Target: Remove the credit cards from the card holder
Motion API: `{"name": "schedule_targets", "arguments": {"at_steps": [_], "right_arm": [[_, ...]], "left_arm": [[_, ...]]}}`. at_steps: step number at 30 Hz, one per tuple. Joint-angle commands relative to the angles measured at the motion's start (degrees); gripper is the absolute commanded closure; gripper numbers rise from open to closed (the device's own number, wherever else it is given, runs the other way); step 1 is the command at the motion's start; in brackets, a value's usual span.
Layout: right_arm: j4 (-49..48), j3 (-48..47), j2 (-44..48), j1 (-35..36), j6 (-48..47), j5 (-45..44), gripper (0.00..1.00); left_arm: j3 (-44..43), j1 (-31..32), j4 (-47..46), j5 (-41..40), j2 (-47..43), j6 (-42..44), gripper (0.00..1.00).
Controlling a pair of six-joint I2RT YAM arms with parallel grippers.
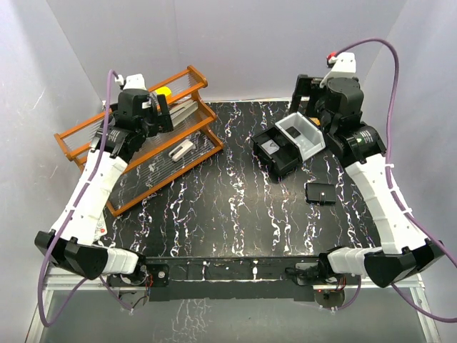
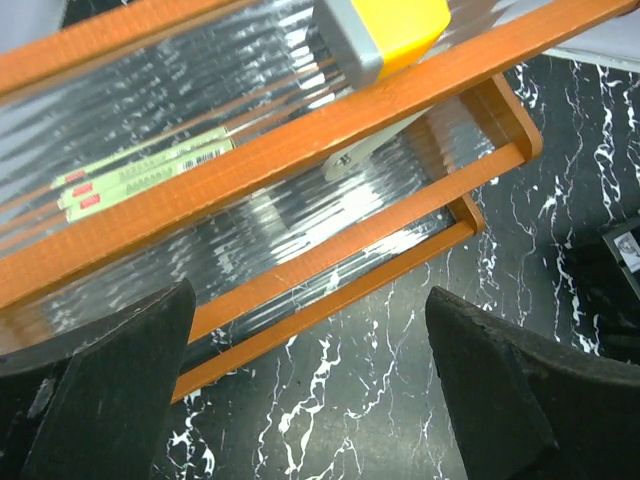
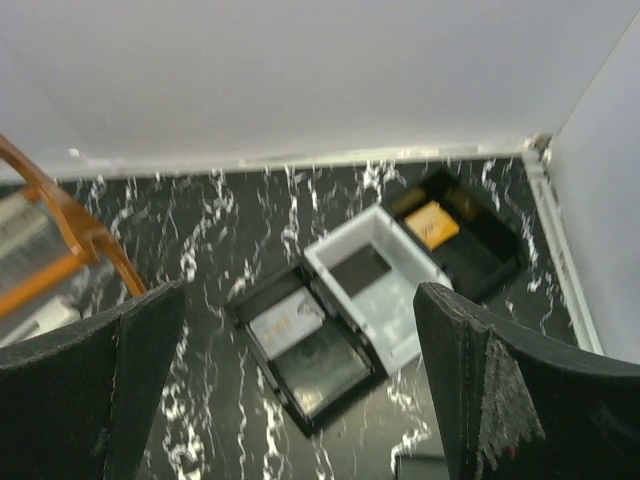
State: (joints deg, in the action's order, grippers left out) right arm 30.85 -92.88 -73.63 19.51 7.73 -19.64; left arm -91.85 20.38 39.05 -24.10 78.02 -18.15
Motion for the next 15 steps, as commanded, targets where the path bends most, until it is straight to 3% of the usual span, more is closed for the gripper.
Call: {"name": "schedule_targets", "arguments": {"at_steps": [1,8,15], "right_arm": [[-1.15,7.78,5.25,-3.59,3.31,8.81,0.02],[-0.96,20.98,11.08,-8.72,7.16,18.16,0.02],[-1.1,29.23,15.45,-11.79,10.86,25.54,0.02]], "left_arm": [[6.24,-4.13,-7.39,13.8,-5.6,0.49,0.01],[15.98,-8.98,-19.01,42.83,-7.37,-5.09,0.01],[21.79,-1.6,-19.11,53.04,-6.37,4.39,0.01]]}}
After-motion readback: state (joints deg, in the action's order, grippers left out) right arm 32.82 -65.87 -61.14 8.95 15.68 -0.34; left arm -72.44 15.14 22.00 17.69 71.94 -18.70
